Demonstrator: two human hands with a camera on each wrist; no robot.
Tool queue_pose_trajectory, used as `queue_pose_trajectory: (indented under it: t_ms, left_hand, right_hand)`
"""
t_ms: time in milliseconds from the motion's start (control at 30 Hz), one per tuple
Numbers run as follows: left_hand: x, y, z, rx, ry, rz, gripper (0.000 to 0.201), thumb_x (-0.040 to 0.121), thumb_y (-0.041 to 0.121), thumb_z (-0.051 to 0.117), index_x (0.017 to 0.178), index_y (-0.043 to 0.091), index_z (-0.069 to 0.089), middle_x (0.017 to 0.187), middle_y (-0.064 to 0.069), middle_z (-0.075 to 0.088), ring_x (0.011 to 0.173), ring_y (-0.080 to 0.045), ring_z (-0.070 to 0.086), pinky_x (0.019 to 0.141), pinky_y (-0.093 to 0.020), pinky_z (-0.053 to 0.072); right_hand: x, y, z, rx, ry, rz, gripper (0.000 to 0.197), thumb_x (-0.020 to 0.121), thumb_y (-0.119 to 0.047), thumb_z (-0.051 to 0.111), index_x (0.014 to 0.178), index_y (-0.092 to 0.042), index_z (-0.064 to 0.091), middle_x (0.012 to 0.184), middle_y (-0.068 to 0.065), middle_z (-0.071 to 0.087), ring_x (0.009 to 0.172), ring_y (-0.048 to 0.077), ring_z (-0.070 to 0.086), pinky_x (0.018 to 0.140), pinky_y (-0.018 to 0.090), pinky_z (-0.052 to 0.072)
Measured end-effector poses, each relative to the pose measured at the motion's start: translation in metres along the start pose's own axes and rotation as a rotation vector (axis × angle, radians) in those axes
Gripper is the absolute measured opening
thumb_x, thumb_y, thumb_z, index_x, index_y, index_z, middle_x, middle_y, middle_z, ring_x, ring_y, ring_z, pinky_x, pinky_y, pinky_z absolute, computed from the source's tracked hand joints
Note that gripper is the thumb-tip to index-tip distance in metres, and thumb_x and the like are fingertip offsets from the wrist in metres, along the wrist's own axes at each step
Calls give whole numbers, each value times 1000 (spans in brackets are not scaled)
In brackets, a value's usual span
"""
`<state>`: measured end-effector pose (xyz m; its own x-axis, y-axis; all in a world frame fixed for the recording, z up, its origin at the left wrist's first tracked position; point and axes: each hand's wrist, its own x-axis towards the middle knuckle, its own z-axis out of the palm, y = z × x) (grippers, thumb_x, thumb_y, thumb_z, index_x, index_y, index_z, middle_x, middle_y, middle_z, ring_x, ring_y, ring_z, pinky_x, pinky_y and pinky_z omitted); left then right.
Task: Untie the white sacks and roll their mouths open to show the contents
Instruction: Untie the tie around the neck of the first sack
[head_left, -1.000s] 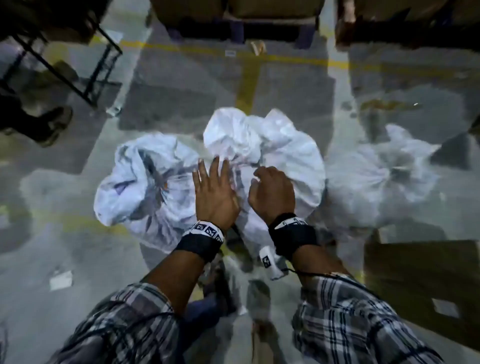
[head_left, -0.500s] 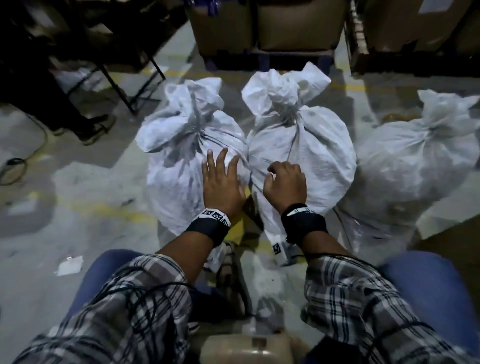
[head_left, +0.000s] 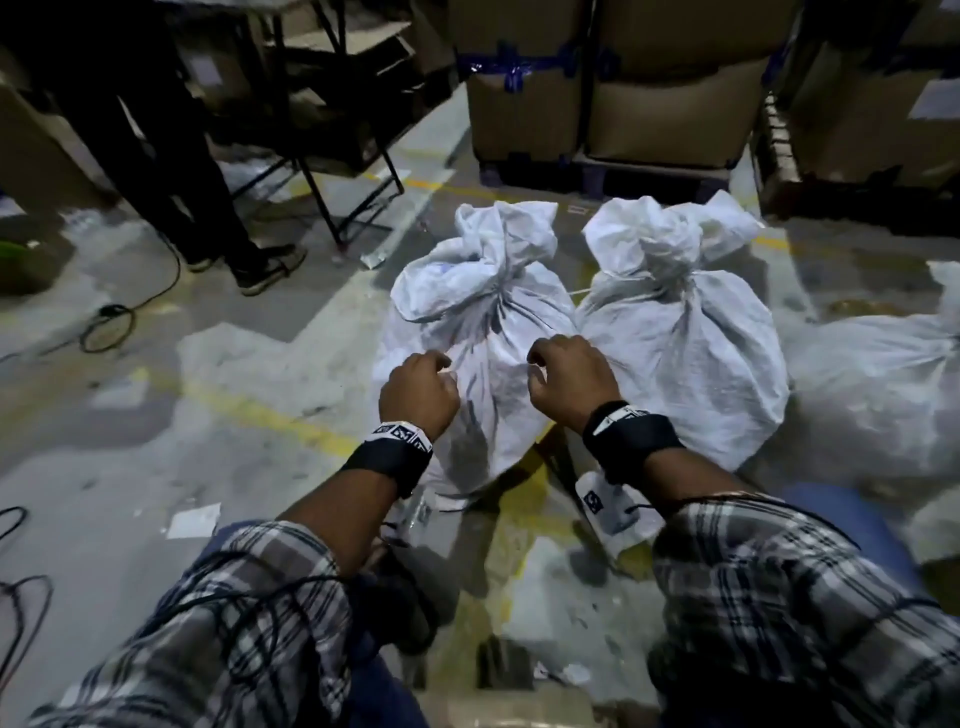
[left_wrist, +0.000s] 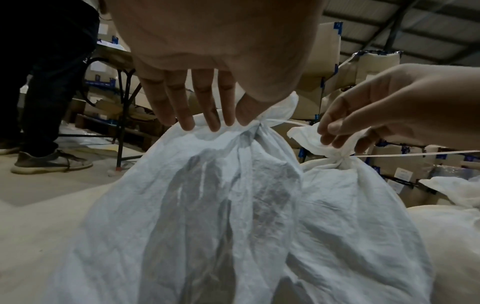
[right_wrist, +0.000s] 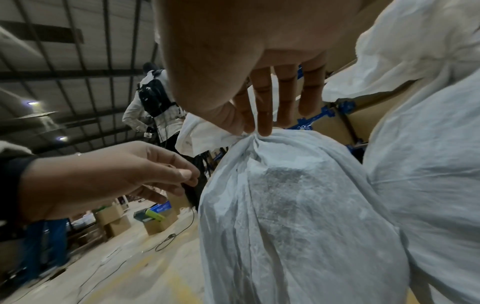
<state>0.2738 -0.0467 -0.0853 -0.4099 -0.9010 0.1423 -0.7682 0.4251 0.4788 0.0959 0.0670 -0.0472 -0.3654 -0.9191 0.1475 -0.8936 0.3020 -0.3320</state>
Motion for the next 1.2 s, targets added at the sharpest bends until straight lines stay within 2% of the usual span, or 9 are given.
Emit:
queue_pose_trajectory:
  t_ms: [167,267,367,533,700,800,867,1067,1200]
  left_hand:
    - [34,-16,15,-1,94,64,26,91,29,61,115,24,70,118,-3,66,106,-28,64,86,-37,52]
    - [50,-4,24,-43,130,101,22,87,32,61,108,33,69,102,8,73,94,-19,69,73,-31,55]
    - [57,21,21,-30,188,258,17,89,41,59,105,38,64,86,14,72,79,-12,69,61,-28,54]
    - [78,42,13,-60,313,327,21,93,36,58,112,34,67,88,9,73,83,-14,69,63,-33,54]
    - [94,46,9,-135,475,373,30,89,20,64,119,19,68,103,1,73,94,-19,69,75,-33,56]
    - [95,52,10,-137,501,423,48,87,16,63,134,13,60,135,-10,60,126,-26,56,104,-29,45]
    - [92,52,6,-76,509,444,59,85,17,65,143,14,53,146,-15,50,136,-32,46,113,-33,37]
    - [86,35,-3,227,532,496,63,96,38,58,155,31,36,159,-8,38,124,-35,46,103,-41,43]
    - [86,25,0,244,244,322,66,94,53,53,155,38,32,153,0,46,125,-34,45,97,-45,48]
  right_hand:
    - [49,13,14,56,38,-49,28,86,-24,62,110,-14,69,112,10,65,110,36,56,92,45,48]
    - [77,21,24,146,207,-14,37,84,-20,65,119,-9,65,126,15,56,116,38,52,98,45,46]
    - [90,19,32,227,319,18,49,86,-23,67,132,-10,55,143,16,42,127,37,47,104,41,43]
    - [97,35,51,246,128,-58,53,97,-33,61,143,-9,49,134,13,56,124,32,52,106,43,43]
    - [90,38,51,318,207,-152,27,97,-23,64,118,-6,69,106,14,66,103,35,59,92,38,42]
    - [88,26,38,421,286,-144,12,96,-13,63,95,-6,74,85,13,60,85,35,57,80,37,40]
    - [81,17,24,470,293,-140,11,94,-11,65,90,-7,74,84,10,59,84,33,56,79,41,43]
    - [46,1,-8,500,321,-232,7,89,-5,67,85,-7,72,82,6,62,82,25,57,78,39,45]
    - [36,11,-15,495,282,-48,8,88,-9,66,82,-8,72,81,7,63,82,25,59,76,43,49]
